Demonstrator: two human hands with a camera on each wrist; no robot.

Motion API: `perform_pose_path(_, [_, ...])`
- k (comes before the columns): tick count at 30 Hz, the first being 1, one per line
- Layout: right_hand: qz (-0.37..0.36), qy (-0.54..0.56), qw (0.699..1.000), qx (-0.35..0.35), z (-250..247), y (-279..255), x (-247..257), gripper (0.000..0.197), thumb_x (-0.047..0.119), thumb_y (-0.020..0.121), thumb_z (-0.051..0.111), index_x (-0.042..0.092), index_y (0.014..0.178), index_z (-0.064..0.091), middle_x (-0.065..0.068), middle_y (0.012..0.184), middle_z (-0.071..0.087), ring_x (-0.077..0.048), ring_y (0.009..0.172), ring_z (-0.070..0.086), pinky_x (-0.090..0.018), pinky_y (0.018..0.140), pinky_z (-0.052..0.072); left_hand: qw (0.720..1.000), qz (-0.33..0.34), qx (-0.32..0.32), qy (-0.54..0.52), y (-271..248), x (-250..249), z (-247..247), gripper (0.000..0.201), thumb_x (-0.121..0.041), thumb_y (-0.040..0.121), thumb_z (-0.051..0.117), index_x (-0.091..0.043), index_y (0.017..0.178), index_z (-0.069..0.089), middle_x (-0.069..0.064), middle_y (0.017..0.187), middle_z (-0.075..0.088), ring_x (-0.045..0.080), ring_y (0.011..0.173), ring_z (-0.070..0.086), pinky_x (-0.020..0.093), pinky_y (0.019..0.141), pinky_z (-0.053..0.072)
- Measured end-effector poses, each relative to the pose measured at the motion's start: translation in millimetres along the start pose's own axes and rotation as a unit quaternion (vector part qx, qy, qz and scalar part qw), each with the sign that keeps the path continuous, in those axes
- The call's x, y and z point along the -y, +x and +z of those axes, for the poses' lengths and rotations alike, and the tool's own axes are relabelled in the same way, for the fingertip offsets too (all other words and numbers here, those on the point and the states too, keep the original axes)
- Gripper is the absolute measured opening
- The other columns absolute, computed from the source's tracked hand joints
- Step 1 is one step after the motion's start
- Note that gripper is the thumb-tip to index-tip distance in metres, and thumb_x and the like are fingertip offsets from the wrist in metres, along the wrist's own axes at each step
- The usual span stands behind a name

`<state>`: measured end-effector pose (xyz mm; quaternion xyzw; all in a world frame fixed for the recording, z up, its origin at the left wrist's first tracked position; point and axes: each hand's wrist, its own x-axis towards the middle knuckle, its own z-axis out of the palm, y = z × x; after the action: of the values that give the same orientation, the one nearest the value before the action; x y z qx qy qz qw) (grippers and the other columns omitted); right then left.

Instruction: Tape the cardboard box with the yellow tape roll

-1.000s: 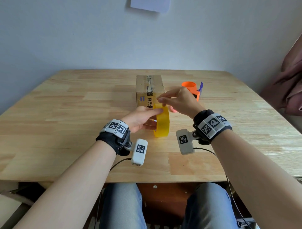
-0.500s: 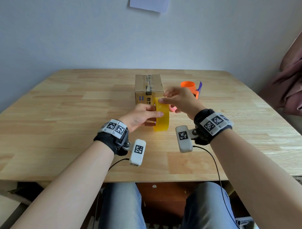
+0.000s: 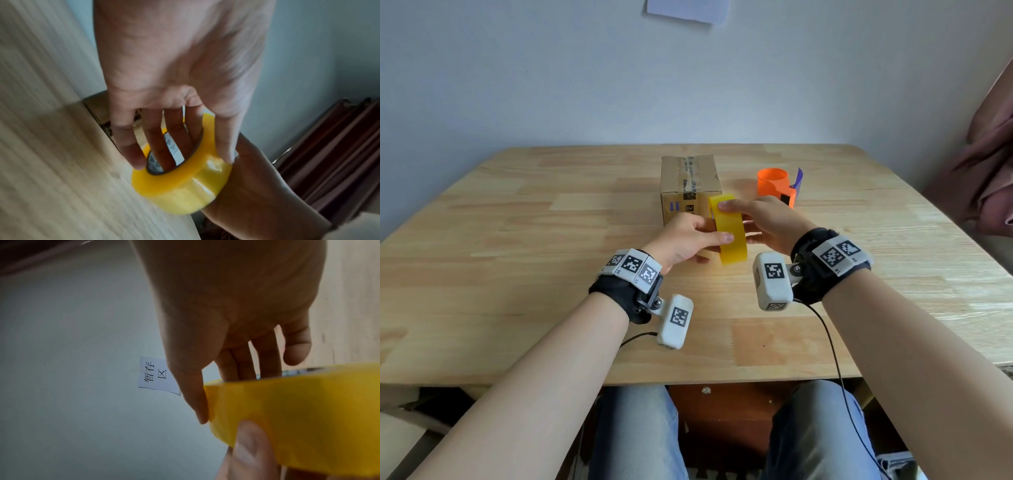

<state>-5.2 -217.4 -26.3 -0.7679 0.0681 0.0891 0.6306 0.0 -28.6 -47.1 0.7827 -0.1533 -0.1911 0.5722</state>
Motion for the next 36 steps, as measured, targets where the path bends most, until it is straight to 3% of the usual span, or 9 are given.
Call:
perform_pose_path(5, [-0.030, -0.145, 0.985, -0.089, -27.9, -0.8, 7.9, 0.053, 0.046, 0.079, 0.082, -0.003, 0.095, 0.074, -0.015, 0.087, 0.072, -0.025, 0.075, 0.063, -0.034, 0.067, 0.045, 1.000, 0.003, -0.031, 0.003, 12.5, -8.3, 12.0, 0.013, -0.030, 0.095, 0.072, -0.021, 0.103, 0.078, 0.002, 0.107, 0.079, 0.026, 0.099, 0.076, 0.038, 0.076, 0.058])
perform_pose_path(8, [-0.002, -0.230, 0.965, -0.128, -52.3, 0.9, 1.3, 0.047, 0.044, 0.077, 0.084, 0.010, 0.065, 0.055, -0.008, 0.064, 0.050, -0.023, 0.060, 0.047, -0.031, 0.057, 0.033, 0.971, 0.110, -0.199, 0.080, 19.0, -9.8, 0.5, 0.006, -0.028, 0.094, 0.070, -0.031, 0.094, 0.076, -0.011, 0.097, 0.076, 0.009, 0.091, 0.072, 0.025, 0.076, 0.056])
perform_pose_path(11, [0.035, -0.318, 0.936, -0.146, -66.3, 5.8, -11.7, 0.040, 0.042, 0.078, 0.085, 0.009, 0.078, 0.062, -0.008, 0.080, 0.059, -0.025, 0.074, 0.055, -0.030, 0.055, 0.035, 0.891, 0.187, -0.374, 0.176, 37.7, -4.2, -15.3, 0.013, -0.030, 0.088, 0.071, -0.029, 0.098, 0.080, -0.010, 0.106, 0.076, 0.015, 0.107, 0.065, 0.035, 0.094, 0.051])
perform_pose_path(15, [0.061, -0.385, 0.911, -0.136, -68.4, 23.1, -28.7, 0.053, 0.046, 0.074, 0.086, 0.007, 0.105, 0.068, -0.011, 0.099, 0.067, -0.030, 0.090, 0.062, -0.030, 0.058, 0.041, 0.894, 0.089, -0.338, 0.279, 60.9, 2.8, -21.4, 0.024, -0.043, 0.092, 0.068, -0.035, 0.112, 0.079, -0.017, 0.130, 0.070, 0.026, 0.132, 0.045, 0.043, 0.097, 0.034])
perform_pose_path(20, [0.077, -0.419, 0.894, -0.138, -61.6, 41.8, -38.2, 0.058, 0.052, 0.069, 0.086, 0.010, 0.104, 0.067, -0.005, 0.086, 0.064, -0.023, 0.077, 0.061, -0.029, 0.055, 0.041, 0.900, 0.124, -0.335, 0.250, 70.4, 20.6, -31.9, 0.022, -0.020, 0.091, 0.075, -0.028, 0.111, 0.082, -0.013, 0.118, 0.077, 0.022, 0.124, 0.051, 0.035, 0.103, 0.043])
perform_pose_path(22, [0.083, -0.433, 0.886, -0.143, -60.4, 45.8, -39.1, 0.057, 0.052, 0.067, 0.086, 0.012, 0.103, 0.067, -0.006, 0.087, 0.065, -0.024, 0.079, 0.064, -0.032, 0.061, 0.048, 0.904, 0.134, -0.330, 0.239, 70.8, 23.9, -35.8, 0.024, -0.017, 0.091, 0.075, -0.025, 0.112, 0.082, -0.011, 0.117, 0.077, 0.021, 0.123, 0.051, 0.022, 0.099, 0.035])
perform_pose_path(26, [0.096, -0.462, 0.869, -0.147, -59.3, 52.6, -43.7, 0.056, 0.053, 0.067, 0.086, 0.014, 0.102, 0.065, -0.006, 0.090, 0.066, -0.031, 0.091, 0.066, -0.046, 0.091, 0.056, 0.908, 0.141, -0.320, 0.230, 72.3, 26.1, -37.3, 0.024, -0.015, 0.092, 0.074, -0.023, 0.114, 0.081, -0.011, 0.118, 0.077, 0.019, 0.124, 0.050, 0.018, 0.098, 0.029])
perform_pose_path(31, [0.094, -0.488, 0.854, -0.153, -59.7, 62.2, -53.1, 0.039, 0.052, 0.073, 0.081, 0.018, 0.086, 0.064, -0.002, 0.085, 0.068, -0.031, 0.091, 0.064, -0.059, 0.116, 0.019, 0.906, 0.158, -0.324, 0.223, 74.3, 29.9, -38.1, 0.023, -0.013, 0.092, 0.073, -0.022, 0.112, 0.081, -0.011, 0.116, 0.077, 0.021, 0.125, 0.051, 0.020, 0.100, 0.031])
perform_pose_path(36, [0.084, -0.506, 0.843, -0.163, -54.7, 59.4, -49.4, 0.020, 0.036, 0.084, 0.065, 0.018, 0.077, 0.062, -0.001, 0.078, 0.064, -0.026, 0.082, 0.061, -0.065, 0.121, 0.002, 0.908, 0.157, -0.325, 0.212, 75.3, 31.8, -39.9, 0.022, -0.014, 0.092, 0.073, -0.024, 0.109, 0.082, -0.014, 0.114, 0.077, 0.019, 0.125, 0.051, 0.019, 0.099, 0.030])
